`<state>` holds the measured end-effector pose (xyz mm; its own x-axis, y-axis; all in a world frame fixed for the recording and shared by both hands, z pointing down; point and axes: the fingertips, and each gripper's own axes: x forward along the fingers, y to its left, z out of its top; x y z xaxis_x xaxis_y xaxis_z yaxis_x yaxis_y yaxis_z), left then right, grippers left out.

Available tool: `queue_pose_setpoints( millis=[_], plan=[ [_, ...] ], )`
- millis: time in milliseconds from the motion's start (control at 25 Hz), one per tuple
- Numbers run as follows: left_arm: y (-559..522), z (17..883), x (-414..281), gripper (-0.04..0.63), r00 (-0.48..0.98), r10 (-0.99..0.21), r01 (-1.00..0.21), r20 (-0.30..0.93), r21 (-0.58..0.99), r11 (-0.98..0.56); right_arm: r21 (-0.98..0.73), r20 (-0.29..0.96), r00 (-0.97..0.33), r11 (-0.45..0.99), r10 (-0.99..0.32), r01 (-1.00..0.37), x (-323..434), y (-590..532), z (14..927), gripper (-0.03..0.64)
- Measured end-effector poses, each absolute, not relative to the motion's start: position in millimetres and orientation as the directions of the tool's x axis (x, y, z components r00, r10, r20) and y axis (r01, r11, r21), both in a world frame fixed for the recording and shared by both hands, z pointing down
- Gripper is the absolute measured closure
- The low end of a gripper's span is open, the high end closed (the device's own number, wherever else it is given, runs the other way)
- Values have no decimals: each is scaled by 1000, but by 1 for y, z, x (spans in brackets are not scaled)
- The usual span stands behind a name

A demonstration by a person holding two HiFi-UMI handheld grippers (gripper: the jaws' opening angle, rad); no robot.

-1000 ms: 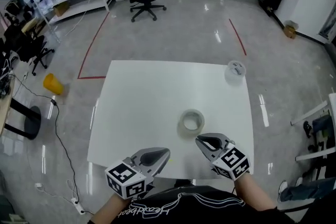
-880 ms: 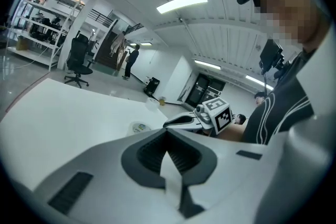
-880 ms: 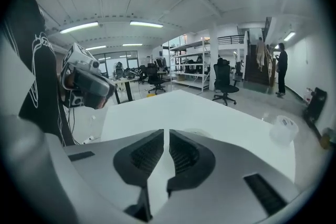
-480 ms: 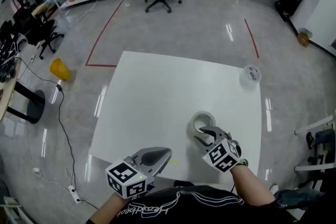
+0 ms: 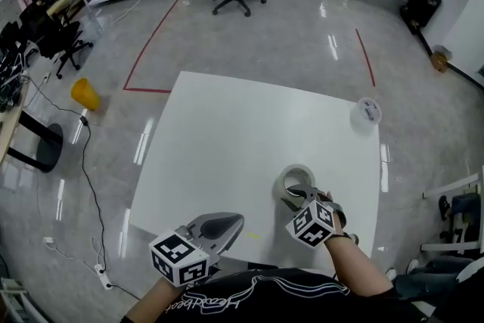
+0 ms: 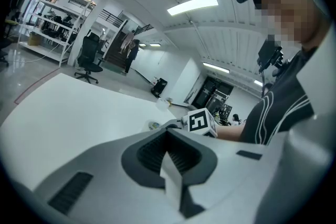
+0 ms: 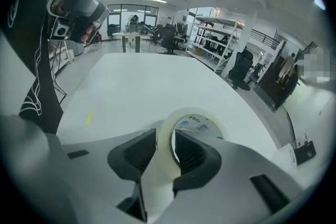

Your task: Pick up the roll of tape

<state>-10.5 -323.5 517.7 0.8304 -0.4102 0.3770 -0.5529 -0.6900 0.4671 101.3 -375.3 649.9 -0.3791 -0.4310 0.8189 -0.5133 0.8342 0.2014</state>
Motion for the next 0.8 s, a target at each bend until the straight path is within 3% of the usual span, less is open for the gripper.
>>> queue_pose_setpoints(
  millis=[320,800],
  plan=[
    [-326,516,-17,592,831,-429,-554,354,474,-684,255,857,-309,860,-413,-442,101,-372,658,503],
    [-319,515,-20,592,830,-433,-557,352,473,-683,238,842,-325,837,-431,-492,102,-375,654,512]
  ],
)
